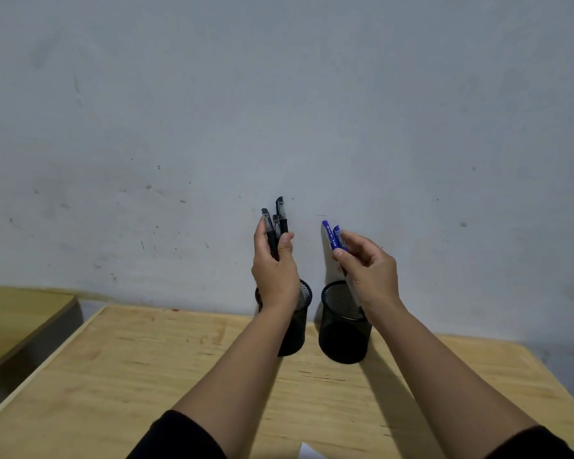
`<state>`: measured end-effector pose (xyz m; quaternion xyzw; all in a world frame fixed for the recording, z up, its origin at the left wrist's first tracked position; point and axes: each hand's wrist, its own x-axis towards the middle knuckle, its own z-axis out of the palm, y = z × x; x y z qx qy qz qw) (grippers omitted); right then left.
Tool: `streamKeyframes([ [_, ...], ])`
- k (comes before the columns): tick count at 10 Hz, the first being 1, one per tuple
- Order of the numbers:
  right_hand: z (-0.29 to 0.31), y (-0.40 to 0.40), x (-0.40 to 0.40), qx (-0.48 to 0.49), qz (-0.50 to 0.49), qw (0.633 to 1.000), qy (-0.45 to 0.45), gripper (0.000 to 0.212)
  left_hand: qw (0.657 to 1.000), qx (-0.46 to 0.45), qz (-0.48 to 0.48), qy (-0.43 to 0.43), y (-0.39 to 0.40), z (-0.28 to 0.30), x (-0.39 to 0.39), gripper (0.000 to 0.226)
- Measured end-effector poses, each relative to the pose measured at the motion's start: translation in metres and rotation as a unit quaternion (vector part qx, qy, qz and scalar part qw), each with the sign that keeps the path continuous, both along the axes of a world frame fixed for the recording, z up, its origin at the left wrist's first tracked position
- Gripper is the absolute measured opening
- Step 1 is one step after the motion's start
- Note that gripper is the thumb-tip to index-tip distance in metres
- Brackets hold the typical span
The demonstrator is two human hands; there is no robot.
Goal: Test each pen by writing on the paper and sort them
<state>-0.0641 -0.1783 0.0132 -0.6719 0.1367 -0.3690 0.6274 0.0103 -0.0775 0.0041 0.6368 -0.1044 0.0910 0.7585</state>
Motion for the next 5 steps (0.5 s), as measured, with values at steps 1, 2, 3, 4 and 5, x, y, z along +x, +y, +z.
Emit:
streamKeyframes([
  [1,-0.009,0.0,-0.002,-0.023,0.008,0.999,0.021,0.034,1.0,0.005,-0.004,0.0,0.001,0.0,-0.003,0.043],
  [2,-0.008,0.0,-0.005,-0.064,0.01,0.996,0.058,0.034,1.0,0.018,0.0,-0.013,0.002,0.002,-0.005,0.046],
  [3,-0.006,-0.001,-0.008,-0.131,0.005,0.986,0.103,0.034,0.999,0.03,0.009,-0.016,0.006,0.003,-0.006,0.045],
  [4,0.001,-0.002,-0.012,-0.188,-0.008,0.968,0.164,0.036,0.999,0.045,0.014,-0.011,0.012,0.011,-0.008,0.043],
  [5,0.0,0.007,-0.027,-0.232,-0.053,0.956,0.173,0.037,0.997,0.058,0.044,-0.027,0.028,0.014,-0.01,0.032],
])
